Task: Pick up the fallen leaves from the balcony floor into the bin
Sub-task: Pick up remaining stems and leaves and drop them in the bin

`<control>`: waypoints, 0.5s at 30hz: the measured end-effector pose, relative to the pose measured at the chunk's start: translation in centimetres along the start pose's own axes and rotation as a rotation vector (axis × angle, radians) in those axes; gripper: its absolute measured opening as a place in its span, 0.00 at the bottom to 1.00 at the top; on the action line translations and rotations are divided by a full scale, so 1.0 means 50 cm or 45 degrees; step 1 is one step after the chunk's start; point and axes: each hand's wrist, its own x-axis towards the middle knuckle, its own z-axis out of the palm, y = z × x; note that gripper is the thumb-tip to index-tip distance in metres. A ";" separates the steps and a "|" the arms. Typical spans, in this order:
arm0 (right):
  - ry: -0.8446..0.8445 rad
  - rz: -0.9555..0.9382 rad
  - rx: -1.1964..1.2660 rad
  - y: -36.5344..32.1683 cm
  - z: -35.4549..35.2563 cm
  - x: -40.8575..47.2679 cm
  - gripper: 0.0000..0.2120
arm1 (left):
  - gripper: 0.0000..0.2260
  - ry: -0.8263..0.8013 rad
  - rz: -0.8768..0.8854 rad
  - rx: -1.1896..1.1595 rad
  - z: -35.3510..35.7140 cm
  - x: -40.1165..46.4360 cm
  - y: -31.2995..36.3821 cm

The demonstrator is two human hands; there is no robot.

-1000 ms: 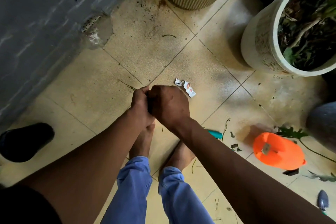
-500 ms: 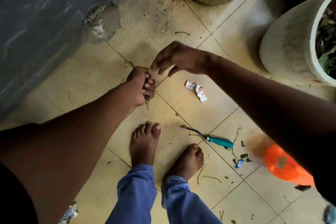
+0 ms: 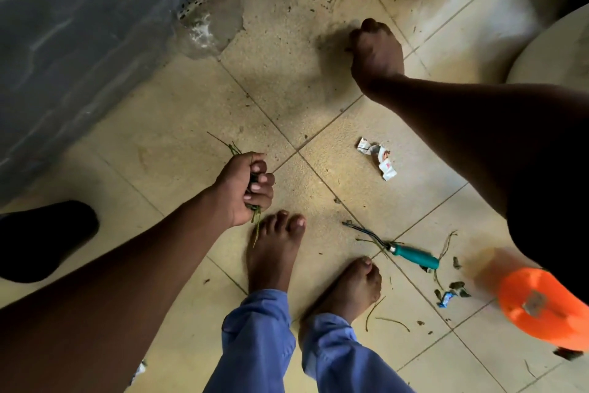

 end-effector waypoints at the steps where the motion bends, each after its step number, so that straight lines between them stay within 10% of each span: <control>1: 0.025 -0.027 -0.002 -0.004 0.010 -0.005 0.12 | 0.20 -0.020 -0.009 -0.029 0.003 -0.006 0.002; 5: 0.026 0.129 0.129 -0.020 -0.006 -0.027 0.10 | 0.19 -0.090 -0.059 0.002 0.018 -0.014 0.000; 15: -0.243 0.621 1.573 -0.169 -0.192 -0.347 0.03 | 0.19 -0.032 0.166 0.208 0.140 -0.083 -0.031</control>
